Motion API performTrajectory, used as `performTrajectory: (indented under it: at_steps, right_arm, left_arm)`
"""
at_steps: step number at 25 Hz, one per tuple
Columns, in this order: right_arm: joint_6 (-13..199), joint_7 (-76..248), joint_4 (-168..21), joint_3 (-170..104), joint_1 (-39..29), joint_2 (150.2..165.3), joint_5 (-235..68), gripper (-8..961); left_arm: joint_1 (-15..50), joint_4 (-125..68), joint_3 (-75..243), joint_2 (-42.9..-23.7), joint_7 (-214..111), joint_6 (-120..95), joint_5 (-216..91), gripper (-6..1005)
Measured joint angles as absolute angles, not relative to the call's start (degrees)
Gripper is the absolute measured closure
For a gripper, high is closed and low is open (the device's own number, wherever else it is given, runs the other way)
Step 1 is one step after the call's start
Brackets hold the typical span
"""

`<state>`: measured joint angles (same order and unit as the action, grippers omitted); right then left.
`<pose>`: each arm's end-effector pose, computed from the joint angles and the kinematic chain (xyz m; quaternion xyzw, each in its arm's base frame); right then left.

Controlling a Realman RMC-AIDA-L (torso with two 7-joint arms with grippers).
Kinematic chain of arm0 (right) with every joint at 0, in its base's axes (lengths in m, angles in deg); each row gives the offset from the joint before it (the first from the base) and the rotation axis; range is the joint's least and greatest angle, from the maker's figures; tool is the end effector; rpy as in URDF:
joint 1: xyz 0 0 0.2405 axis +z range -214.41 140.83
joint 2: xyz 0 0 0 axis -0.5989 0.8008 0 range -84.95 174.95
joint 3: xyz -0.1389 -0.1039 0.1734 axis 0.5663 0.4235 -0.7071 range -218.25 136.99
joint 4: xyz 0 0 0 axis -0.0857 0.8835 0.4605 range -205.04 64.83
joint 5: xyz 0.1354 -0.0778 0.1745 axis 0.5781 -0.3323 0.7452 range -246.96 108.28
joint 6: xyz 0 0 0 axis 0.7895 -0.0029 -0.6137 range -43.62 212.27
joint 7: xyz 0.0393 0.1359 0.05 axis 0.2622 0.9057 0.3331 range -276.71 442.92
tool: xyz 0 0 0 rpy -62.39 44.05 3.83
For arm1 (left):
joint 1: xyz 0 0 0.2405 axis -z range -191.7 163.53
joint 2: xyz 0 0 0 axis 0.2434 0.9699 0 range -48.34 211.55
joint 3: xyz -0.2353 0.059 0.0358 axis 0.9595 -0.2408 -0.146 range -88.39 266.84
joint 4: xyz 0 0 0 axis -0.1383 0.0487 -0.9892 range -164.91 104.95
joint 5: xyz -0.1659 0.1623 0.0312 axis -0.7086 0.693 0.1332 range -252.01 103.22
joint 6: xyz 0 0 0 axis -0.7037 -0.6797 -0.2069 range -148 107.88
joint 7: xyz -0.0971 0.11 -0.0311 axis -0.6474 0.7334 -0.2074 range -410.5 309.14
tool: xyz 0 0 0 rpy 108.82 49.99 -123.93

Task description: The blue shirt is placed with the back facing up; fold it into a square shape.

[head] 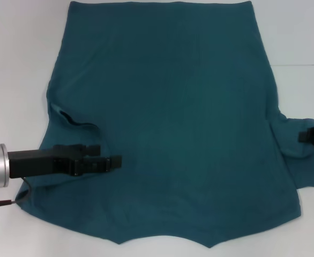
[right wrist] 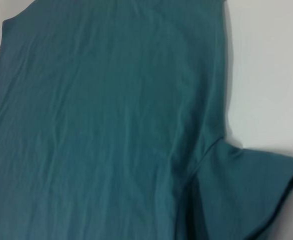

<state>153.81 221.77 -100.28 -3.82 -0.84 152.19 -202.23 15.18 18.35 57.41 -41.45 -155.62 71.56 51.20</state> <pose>0.3456 0.3979 0.0686 -0.7035 0.6611 0.1276 0.2276 -0.2742 0.3411 0.0150 -0.8803 -0.4041 -0.2210 0.1136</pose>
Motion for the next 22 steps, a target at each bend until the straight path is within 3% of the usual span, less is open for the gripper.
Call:
performTrajectory:
  at_steps: [9,22]
  right_arm:
    - [153.93,221.91,-100.34,-3.71,-1.01,151.83,-202.95,946]
    - [151.71,218.30,-104.39,-3.96,-2.55,152.23,-203.88,947]
  left_arm:
    - [14.99,18.30,57.41,-41.45,-155.62,71.59,51.19,49]
    - [14.49,18.26,57.41,-41.45,-155.62,71.61,51.19,49]
